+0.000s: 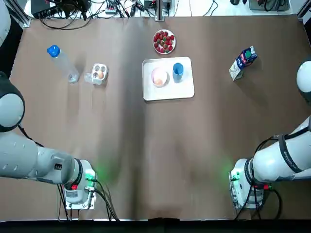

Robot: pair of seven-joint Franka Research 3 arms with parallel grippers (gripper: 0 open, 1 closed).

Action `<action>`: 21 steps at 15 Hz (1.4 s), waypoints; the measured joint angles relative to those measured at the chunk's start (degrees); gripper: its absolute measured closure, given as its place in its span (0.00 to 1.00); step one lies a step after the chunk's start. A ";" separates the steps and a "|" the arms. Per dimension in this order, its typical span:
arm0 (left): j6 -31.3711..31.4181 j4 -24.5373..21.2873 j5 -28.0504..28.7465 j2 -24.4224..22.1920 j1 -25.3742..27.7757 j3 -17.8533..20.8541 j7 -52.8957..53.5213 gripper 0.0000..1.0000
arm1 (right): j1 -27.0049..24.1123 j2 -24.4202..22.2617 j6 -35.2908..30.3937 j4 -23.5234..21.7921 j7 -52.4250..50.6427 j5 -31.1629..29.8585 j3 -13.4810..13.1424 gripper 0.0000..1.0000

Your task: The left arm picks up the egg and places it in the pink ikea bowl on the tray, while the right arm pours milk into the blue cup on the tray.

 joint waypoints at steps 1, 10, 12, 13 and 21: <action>-0.01 0.00 0.00 0.00 0.00 0.00 0.01 0.00 | 2.19 -0.95 -0.08 -1.24 1.15 -0.84 -1.26 0.00; -0.04 0.00 0.00 0.00 0.02 -0.01 0.03 0.00 | 8.42 -8.35 11.15 -19.27 2.23 -2.32 -8.02 0.00; -0.04 0.00 0.00 0.00 0.01 -0.01 0.03 0.00 | 7.39 -9.68 11.38 -19.37 2.24 -2.34 -5.89 0.00; -0.04 0.00 0.00 0.00 0.01 -0.02 0.04 0.00 | 7.27 -10.26 11.46 -18.97 2.27 -2.36 -5.45 0.00; -0.05 0.00 0.00 0.00 0.00 -0.81 0.02 0.00 | 6.81 -11.35 8.48 -17.66 8.32 -3.24 -5.78 0.00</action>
